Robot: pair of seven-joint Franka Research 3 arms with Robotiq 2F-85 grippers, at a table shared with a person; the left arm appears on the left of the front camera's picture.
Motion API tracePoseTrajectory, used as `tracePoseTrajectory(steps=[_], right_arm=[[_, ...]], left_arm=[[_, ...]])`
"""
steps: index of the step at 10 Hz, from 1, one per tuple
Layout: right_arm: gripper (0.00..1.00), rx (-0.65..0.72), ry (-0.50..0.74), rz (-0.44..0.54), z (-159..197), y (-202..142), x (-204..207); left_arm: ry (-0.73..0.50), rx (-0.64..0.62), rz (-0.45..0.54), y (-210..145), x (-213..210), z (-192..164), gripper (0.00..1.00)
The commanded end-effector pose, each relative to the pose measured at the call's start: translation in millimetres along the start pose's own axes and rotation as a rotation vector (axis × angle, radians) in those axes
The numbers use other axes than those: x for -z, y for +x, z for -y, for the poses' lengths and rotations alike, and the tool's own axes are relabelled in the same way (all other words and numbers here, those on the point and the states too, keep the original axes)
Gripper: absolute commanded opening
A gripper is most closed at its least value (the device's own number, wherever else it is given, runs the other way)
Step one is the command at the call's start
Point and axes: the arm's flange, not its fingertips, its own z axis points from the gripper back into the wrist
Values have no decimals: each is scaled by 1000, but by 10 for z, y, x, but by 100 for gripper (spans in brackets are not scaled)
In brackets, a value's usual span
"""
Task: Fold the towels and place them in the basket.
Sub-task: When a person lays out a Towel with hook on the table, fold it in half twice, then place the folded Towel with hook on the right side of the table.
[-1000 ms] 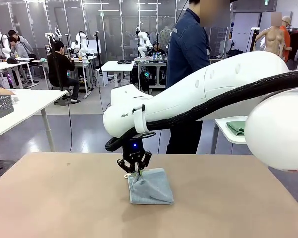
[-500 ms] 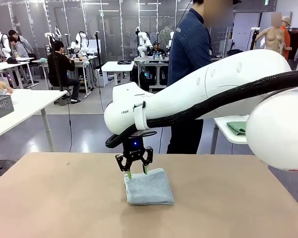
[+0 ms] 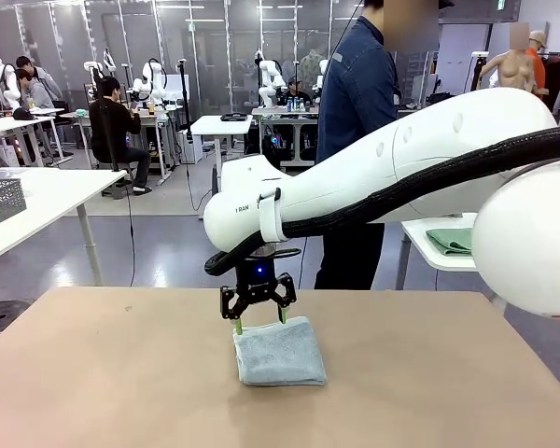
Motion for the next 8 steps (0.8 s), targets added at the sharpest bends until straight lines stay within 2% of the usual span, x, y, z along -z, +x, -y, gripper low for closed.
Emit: tracePoseTrajectory(steps=[1, 8], right_arm=[[100, -9, -15, -2, -30, 5, -16], [100, -9, -15, -2, -30, 5, -16]], left_arm=[[13, 0, -6, -14, 7, 12, 100], [13, 0, -6, -14, 7, 12, 100]])
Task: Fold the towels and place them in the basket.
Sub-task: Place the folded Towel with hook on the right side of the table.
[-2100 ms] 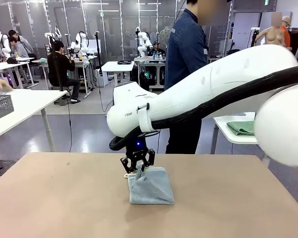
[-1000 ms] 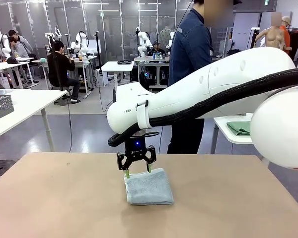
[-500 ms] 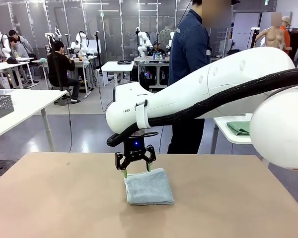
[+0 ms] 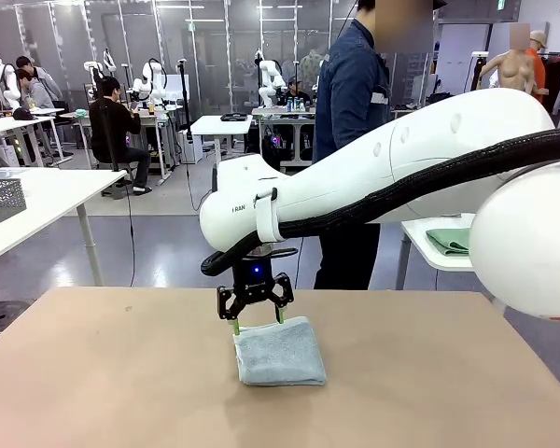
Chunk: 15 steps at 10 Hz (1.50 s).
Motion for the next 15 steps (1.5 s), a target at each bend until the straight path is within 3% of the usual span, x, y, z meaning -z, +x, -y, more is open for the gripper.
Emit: tracePoseTrajectory(steps=[1, 4, 7, 9, 12, 15], right_arm=[[100, -3, -13, -1, 7, 12, 0], [100, 0, 0, 0, 0, 0, 1], [100, 34, 238, 114, 754, -970, -255], [100, 126, 422, 160, 1358, -1245, -158], [100, 178, 685, 180, 2098, -1280, 64], [100, 195, 784, 228, 2376, -1069, 532]], left_arm=[[13, 0, -6, -14, 7, 12, 100], [13, 0, -6, -14, 7, 12, 100], [13, 0, -6, -14, 7, 12, 100], [13, 0, -6, -14, 7, 12, 100], [13, 0, -6, -14, 7, 12, 100], [13, 0, -6, -14, 7, 12, 100]])
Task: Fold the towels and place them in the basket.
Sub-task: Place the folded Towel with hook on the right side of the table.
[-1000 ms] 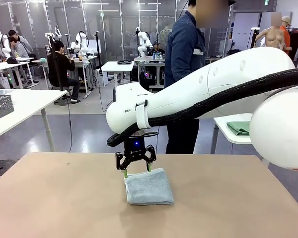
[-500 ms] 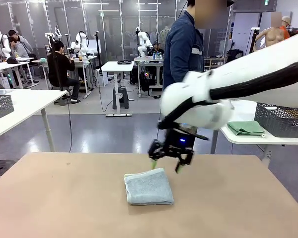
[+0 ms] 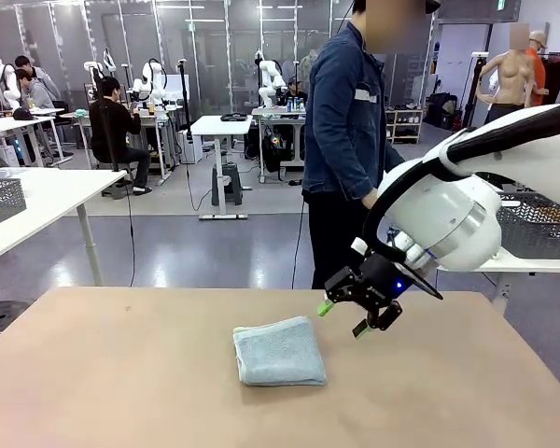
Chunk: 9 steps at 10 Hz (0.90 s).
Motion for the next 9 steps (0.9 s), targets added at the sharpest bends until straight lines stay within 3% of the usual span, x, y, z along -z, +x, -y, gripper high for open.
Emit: tracePoseTrajectory(steps=[1, 4, 9], right_arm=[[100, -30, 78, 21, 235, 104, 324], [100, -28, 180, 60, 379, 81, 595], [100, 25, 206, 82, 376, 150, 966]], left_arm=[[12, 0, -5, -13, 8, 13, 100], [12, 0, -5, -13, 8, 13, 100], [12, 0, -5, -13, 8, 13, 100]])
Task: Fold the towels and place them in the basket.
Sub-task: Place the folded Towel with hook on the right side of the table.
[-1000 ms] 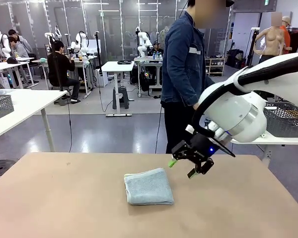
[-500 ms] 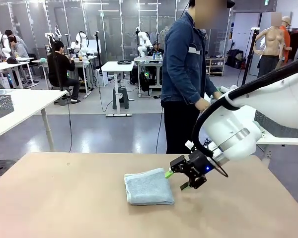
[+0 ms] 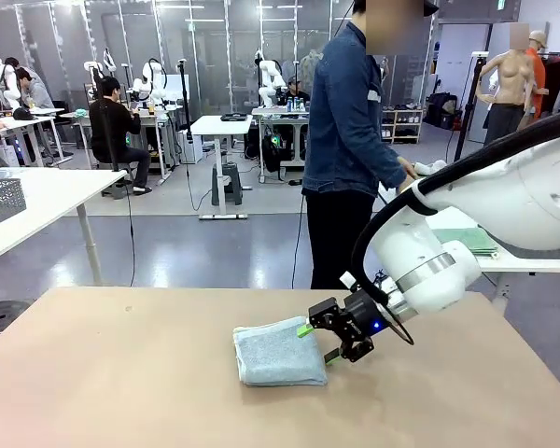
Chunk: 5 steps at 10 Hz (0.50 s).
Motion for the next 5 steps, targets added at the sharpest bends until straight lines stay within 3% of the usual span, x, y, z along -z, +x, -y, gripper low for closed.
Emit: tracePoseTrajectory(steps=[1, 5], right_arm=[[100, -26, 8, 48, 0, 50, 164], [100, -28, 14, 37, -132, 82, 361]], left_arm=[[12, 0, -5, -13, 8, 13, 100], [12, 0, -5, -13, 8, 13, 100]])
